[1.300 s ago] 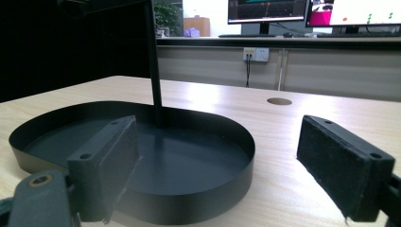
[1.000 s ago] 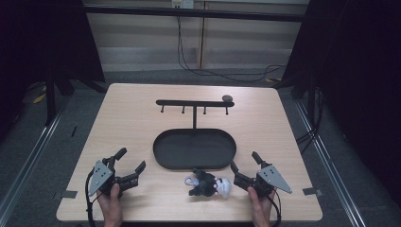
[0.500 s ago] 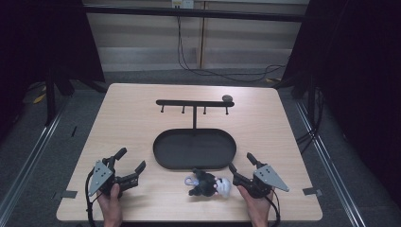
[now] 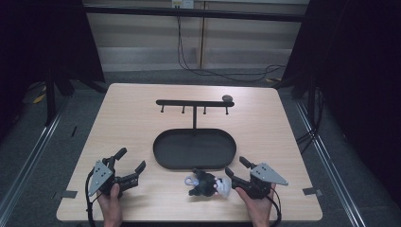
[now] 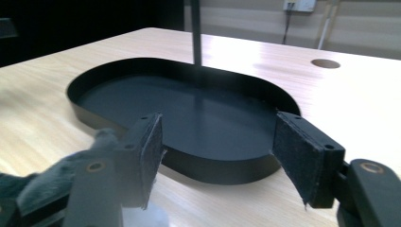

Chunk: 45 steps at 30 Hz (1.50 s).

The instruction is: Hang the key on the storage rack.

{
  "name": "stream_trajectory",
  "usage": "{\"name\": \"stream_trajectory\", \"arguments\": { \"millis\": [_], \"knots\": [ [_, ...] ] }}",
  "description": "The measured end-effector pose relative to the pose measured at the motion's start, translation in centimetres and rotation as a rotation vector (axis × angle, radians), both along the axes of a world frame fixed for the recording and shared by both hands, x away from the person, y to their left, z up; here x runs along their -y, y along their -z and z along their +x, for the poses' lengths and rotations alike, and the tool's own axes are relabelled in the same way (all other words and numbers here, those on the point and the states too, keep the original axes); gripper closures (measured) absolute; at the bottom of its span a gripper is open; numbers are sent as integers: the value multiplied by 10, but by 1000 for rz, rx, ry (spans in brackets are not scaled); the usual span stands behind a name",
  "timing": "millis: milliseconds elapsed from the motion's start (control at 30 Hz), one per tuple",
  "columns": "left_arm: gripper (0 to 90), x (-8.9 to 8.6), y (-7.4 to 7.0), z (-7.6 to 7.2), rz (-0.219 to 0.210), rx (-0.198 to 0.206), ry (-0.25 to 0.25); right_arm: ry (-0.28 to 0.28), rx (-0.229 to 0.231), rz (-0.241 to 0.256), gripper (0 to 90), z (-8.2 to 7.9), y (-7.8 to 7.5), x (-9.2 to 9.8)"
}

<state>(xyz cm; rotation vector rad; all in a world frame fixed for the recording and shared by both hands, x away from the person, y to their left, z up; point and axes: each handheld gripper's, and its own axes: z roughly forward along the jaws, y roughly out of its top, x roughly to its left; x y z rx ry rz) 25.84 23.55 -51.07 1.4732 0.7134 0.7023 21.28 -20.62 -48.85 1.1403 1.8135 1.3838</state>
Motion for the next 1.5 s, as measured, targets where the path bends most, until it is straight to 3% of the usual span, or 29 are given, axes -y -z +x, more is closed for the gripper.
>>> {"name": "stream_trajectory", "arguments": {
  "millis": [433, 667, 700, 1033, 1433, 1500],
  "knots": [
    [153, 0, 0, 0, 0, 0, 0, -80, -70, -11, 364, 5, -15, -5],
    [153, 0, 0, 0, 0, 0, -1, -153, -93, -31, 433, 10, -27, -10],
    [153, 0, 0, 0, 0, 0, 0, -172, -118, -39, 433, 13, -29, -12],
    [153, 0, 0, 0, 0, 0, -1, -259, -215, -111, 432, 24, -35, -22],
    [153, 0, 0, 0, 0, 0, 1, -333, -236, -89, 464, 31, -49, -36],
    [153, 0, 0, 0, 0, 0, 1, -381, -262, -102, 532, 35, -52, -43]
  ]
}}
